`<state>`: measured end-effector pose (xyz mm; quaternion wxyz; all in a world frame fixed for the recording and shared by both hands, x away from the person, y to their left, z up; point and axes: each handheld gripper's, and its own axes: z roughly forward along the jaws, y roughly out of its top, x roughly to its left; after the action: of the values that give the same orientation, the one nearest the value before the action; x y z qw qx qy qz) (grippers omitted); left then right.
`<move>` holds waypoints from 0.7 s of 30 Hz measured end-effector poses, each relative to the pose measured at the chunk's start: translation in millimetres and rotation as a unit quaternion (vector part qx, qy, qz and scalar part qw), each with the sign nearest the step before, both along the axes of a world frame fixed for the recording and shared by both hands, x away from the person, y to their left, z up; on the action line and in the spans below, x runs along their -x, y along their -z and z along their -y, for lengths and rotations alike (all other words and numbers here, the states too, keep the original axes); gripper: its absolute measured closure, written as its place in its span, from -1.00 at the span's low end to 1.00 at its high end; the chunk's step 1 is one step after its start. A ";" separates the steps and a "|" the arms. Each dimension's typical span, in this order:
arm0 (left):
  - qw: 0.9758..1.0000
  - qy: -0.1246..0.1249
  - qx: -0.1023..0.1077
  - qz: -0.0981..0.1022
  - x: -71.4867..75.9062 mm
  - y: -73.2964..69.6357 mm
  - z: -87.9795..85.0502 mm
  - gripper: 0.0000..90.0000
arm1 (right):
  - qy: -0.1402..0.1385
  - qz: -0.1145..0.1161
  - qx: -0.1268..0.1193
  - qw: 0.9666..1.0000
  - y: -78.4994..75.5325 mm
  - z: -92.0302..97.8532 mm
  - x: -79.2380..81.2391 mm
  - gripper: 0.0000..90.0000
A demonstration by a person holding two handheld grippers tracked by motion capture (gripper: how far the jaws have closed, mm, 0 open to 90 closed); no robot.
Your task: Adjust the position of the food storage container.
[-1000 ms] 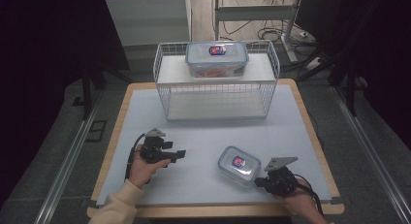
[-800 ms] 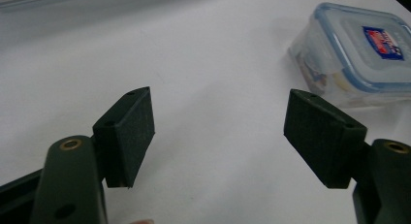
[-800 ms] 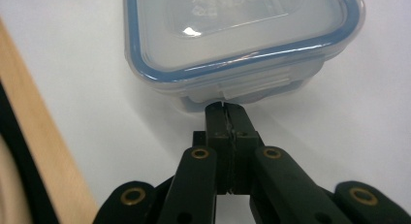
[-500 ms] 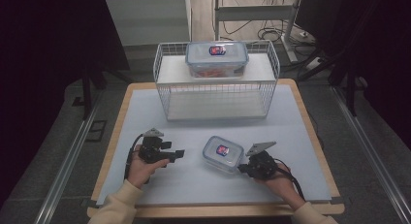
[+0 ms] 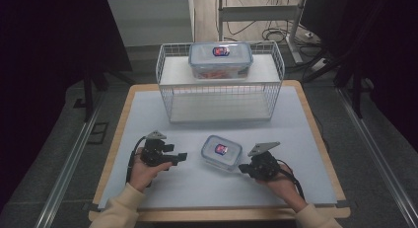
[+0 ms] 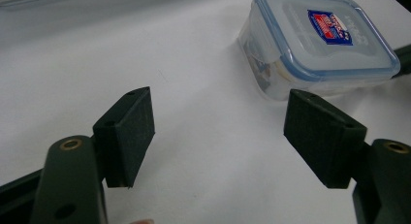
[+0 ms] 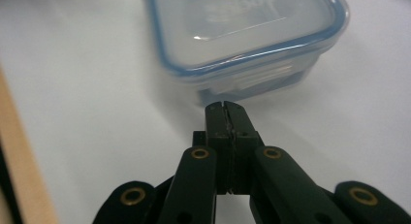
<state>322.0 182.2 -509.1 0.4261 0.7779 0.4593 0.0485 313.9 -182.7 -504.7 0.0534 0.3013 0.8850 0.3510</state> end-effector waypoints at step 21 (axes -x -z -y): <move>1.000 0.001 -0.002 -0.001 -0.4 0.4 0.2 -0.42 | -0.001 0.008 -0.011 1.000 8.3 -31.6 7.3 0.99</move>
<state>322.4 182.0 -509.5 0.4243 0.7790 0.4592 0.0482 306.7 -151.1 -513.0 0.0566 0.2985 0.8807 0.3635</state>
